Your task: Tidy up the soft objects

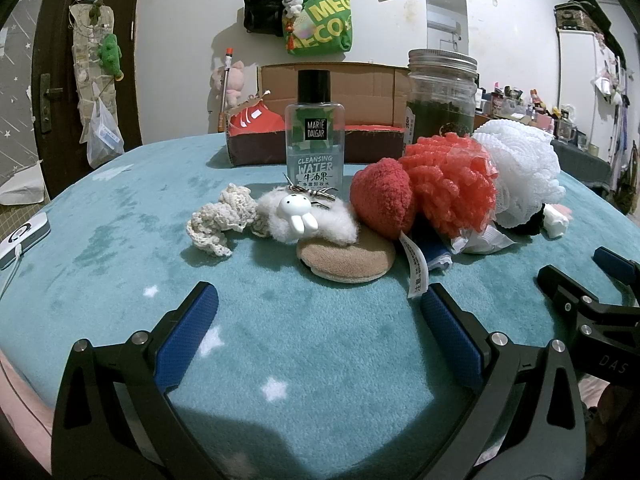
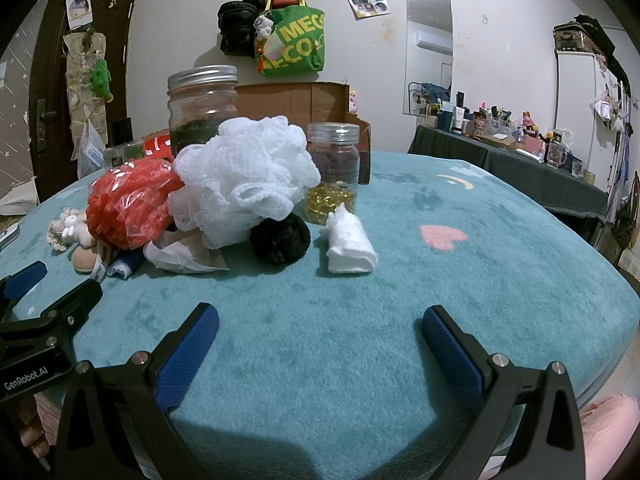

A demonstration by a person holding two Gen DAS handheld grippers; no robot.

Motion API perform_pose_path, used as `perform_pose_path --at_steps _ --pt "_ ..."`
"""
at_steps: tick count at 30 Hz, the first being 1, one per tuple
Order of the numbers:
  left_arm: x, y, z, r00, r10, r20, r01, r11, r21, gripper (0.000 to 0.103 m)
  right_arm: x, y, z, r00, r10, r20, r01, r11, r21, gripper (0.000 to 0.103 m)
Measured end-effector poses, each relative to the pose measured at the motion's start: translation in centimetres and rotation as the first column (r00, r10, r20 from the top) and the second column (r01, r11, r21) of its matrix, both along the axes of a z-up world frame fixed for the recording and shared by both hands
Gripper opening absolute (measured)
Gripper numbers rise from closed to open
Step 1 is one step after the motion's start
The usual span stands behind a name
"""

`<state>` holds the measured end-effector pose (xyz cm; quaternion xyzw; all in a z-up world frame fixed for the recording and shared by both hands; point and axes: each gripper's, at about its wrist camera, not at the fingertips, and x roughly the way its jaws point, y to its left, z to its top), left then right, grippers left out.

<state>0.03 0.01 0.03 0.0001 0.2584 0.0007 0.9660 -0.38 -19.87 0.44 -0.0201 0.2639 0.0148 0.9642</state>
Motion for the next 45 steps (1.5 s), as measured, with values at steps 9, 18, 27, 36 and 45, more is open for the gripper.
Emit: perform_pose_path --at_steps 9,18,27,36,45 --pt "0.00 0.00 0.00 1.000 0.000 0.000 0.000 1.000 0.000 0.103 0.01 -0.01 -0.01 1.000 0.000 0.000 0.000 1.000 -0.001 0.103" --pt "0.00 0.00 -0.01 1.000 0.000 0.000 0.000 1.000 0.000 0.103 -0.02 0.02 -0.01 1.000 0.000 -0.001 0.000 1.000 -0.002 0.103" --pt "0.00 0.00 0.00 1.000 0.000 0.000 0.000 1.000 0.000 0.103 -0.03 0.07 0.00 1.000 0.000 -0.001 0.000 1.000 -0.002 0.103" --pt "0.00 -0.01 -0.01 1.000 -0.001 -0.001 0.001 1.000 0.000 0.103 -0.03 0.09 0.00 1.000 0.000 -0.001 0.000 1.000 -0.003 0.103" --pt "0.16 -0.54 -0.66 1.000 0.001 0.004 -0.001 1.000 -0.002 0.103 -0.02 0.06 0.00 1.000 0.000 -0.001 0.000 1.000 -0.002 0.103"
